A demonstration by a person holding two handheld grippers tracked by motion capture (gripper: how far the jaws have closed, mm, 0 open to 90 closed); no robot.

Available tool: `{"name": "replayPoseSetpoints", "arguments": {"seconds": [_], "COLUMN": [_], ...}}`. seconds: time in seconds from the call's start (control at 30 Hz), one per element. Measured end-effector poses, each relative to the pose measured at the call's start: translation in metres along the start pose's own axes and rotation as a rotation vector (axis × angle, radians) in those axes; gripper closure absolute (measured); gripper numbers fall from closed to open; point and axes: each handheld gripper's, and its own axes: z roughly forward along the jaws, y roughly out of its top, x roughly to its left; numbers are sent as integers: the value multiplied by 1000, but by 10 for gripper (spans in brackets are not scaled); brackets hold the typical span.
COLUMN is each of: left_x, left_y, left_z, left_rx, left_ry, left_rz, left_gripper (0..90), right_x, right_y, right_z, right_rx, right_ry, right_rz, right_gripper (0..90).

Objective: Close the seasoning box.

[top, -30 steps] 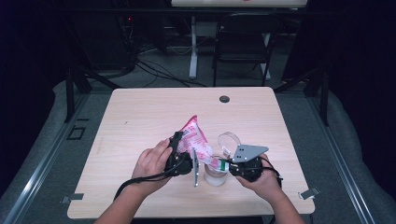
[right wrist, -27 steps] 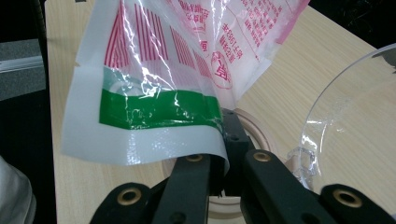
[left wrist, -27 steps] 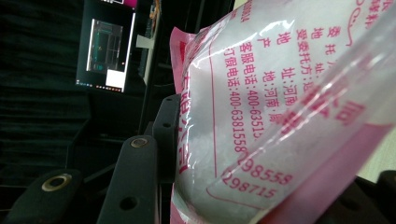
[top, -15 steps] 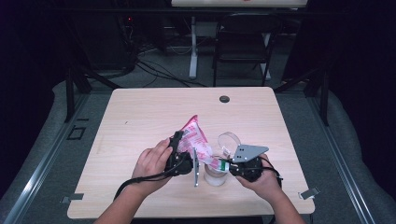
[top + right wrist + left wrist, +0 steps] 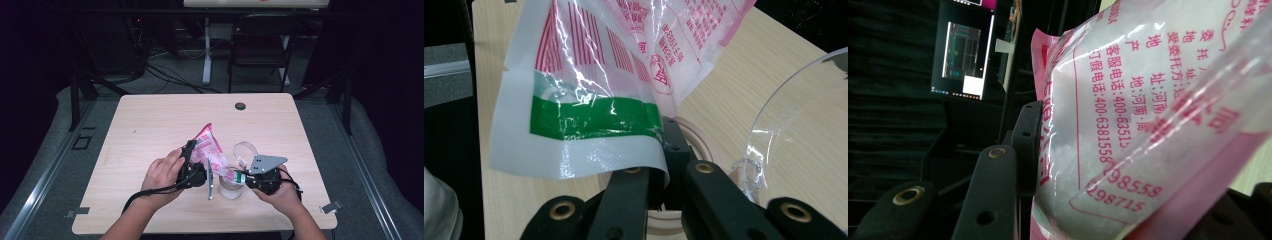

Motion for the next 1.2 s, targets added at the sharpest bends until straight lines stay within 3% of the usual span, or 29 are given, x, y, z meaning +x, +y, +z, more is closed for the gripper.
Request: {"name": "replayPoseSetpoints", "arguments": {"seconds": [1.2], "left_x": [3], "left_y": [3], "left_z": [-1], "left_rx": [-6], "left_ry": [11], "left_rz": [10], "left_gripper": [615], "right_x": [-1], "right_y": [0], "right_z": [-1], "right_rx": [-5], "right_ry": [-4], "right_rz": [2], "right_gripper": [900]}}
